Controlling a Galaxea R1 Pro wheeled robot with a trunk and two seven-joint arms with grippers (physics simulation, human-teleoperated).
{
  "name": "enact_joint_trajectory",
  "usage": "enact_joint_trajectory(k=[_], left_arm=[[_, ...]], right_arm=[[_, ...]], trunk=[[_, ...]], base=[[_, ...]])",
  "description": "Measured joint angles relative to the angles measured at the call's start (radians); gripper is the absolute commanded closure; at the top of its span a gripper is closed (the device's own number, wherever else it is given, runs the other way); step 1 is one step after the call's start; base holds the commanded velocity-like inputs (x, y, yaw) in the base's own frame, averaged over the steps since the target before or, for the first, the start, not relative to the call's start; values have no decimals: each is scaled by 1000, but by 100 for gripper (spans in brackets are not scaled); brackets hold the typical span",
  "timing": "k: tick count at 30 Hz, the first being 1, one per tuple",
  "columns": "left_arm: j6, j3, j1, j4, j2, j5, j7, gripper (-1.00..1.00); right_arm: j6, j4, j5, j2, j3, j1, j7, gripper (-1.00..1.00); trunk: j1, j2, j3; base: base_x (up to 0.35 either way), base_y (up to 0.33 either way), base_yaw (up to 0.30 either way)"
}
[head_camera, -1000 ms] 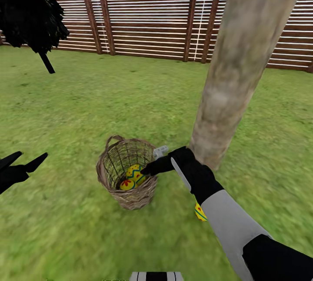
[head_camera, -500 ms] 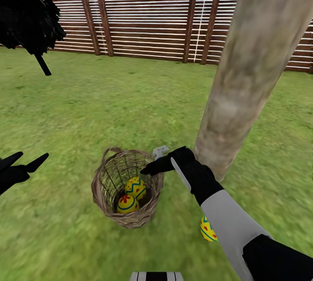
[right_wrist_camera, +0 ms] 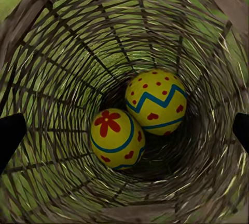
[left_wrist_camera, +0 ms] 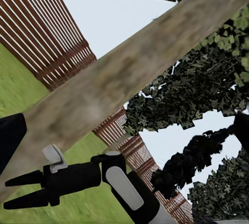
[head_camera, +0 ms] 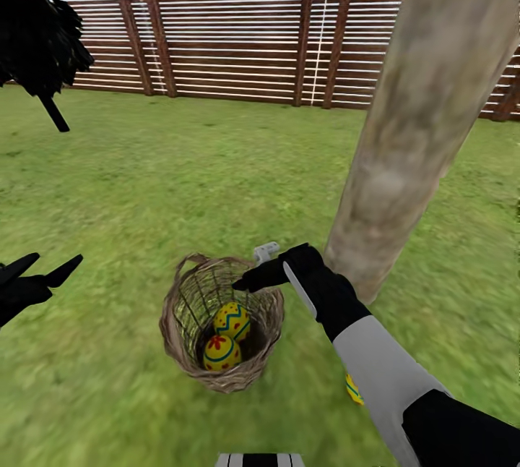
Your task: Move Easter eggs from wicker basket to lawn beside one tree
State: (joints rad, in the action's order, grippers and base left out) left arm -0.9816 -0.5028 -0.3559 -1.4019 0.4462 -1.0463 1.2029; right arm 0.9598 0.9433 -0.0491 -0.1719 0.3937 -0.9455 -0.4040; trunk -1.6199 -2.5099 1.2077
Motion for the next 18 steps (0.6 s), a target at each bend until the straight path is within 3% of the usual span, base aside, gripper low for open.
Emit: enact_joint_trajectory(k=[5, 9, 11, 13, 15, 18], left_arm=[[0, 0, 0, 0, 0, 0, 0, -100], [1, -5, 0, 0, -1, 0, 1, -100], [1, -6, 0, 0, -2, 0, 1, -100], [1, -7, 1, 0, -1, 0, 1, -100], [0, -8, 1, -2, -1, 0, 1, -100], [0, -8, 2, -5, 0, 0, 1, -100]], right_arm=[[1, 0, 4, -2, 1, 0, 1, -100], [2, -7, 10, -3, 5, 1, 25, -100], [2, -13, 18, -3, 7, 1, 115, -100], [1, -26, 20, -3, 8, 2, 288, -100], [1, -44, 18, -3, 19, 6, 399, -100], [1, -59, 16, -3, 36, 11, 438, -100]], trunk=[[0, 0, -4], [0, 0, -4], [0, 0, -4], [0, 0, -4], [0, 0, -4], [-2, -1, 7]], base=[[77, 310, -174], [31, 82, -19], [6, 16, -4], [2, 5, -1], [1, 2, 0], [0, 0, 0]])
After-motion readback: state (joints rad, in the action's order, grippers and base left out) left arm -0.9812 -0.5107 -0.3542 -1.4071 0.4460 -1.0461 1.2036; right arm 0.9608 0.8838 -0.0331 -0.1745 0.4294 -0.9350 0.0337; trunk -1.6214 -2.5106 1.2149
